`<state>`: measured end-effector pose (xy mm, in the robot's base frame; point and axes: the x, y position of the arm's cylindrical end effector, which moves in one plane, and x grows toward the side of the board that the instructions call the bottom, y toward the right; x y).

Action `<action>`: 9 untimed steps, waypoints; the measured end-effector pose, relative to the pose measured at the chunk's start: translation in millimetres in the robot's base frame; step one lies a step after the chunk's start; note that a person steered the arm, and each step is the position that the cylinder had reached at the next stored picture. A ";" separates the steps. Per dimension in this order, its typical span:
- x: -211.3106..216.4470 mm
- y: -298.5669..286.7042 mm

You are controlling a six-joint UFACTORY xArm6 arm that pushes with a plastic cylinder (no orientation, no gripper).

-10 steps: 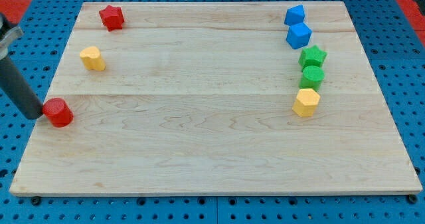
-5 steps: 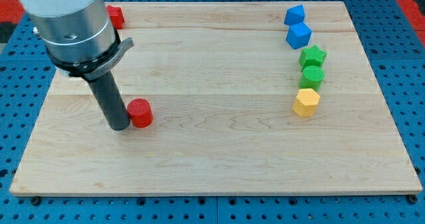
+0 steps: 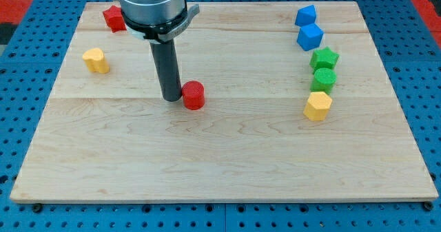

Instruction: Move the red circle to the right of the board

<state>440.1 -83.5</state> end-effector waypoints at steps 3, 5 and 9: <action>-2.7 90.8; 18.5 143.4; 52.4 178.7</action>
